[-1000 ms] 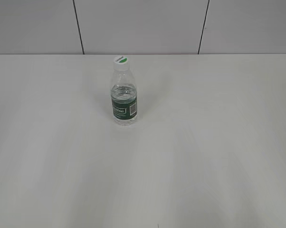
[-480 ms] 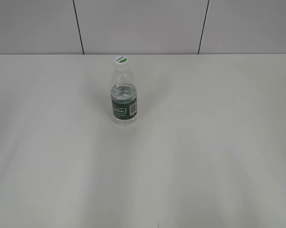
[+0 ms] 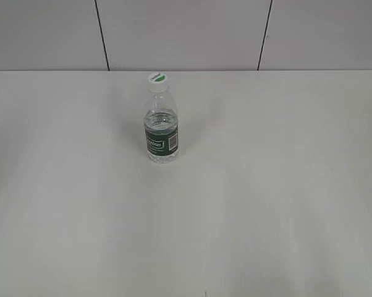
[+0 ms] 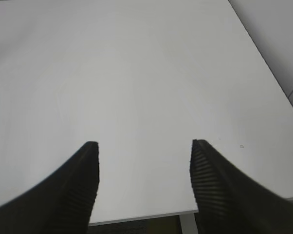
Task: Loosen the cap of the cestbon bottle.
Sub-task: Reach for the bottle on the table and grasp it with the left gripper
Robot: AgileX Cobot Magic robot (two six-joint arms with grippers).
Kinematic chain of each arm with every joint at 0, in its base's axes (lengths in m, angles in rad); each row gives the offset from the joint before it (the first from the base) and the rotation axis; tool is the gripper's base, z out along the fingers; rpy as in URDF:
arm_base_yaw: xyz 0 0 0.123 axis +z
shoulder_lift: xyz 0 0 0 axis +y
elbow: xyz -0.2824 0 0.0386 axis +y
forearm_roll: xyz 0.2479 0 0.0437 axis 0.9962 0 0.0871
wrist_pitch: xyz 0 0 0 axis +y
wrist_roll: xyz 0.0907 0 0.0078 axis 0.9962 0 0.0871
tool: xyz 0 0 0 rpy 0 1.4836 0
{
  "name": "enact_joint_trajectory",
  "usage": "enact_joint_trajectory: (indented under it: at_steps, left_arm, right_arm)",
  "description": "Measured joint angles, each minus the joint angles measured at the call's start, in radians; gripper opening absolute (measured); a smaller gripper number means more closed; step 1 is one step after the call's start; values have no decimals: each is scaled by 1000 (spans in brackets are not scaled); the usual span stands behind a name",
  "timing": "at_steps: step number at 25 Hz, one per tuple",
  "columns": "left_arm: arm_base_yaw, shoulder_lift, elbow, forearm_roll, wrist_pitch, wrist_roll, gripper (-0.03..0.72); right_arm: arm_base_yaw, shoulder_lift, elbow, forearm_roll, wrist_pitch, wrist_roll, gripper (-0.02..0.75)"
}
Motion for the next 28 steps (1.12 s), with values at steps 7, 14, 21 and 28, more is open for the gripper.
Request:
enact_joint_trajectory:
  at_steps: [7,14,21,28]
  left_arm:
    - [-51,313,0,279,-316,-270,438]
    - [-26,632,-1,757,-726,-628,432]
    - [97,826,-115,1239,-889,-852,429]
    - [113,927,-283,1502,-956,-890,428]
  right_arm:
    - [0,0,0,0,0,0,455]
    - [0,0,0,0,0,0,455]
    - [0,0,0,-5,0,5,455]
    - [0,0,0,-10,0,5,455]
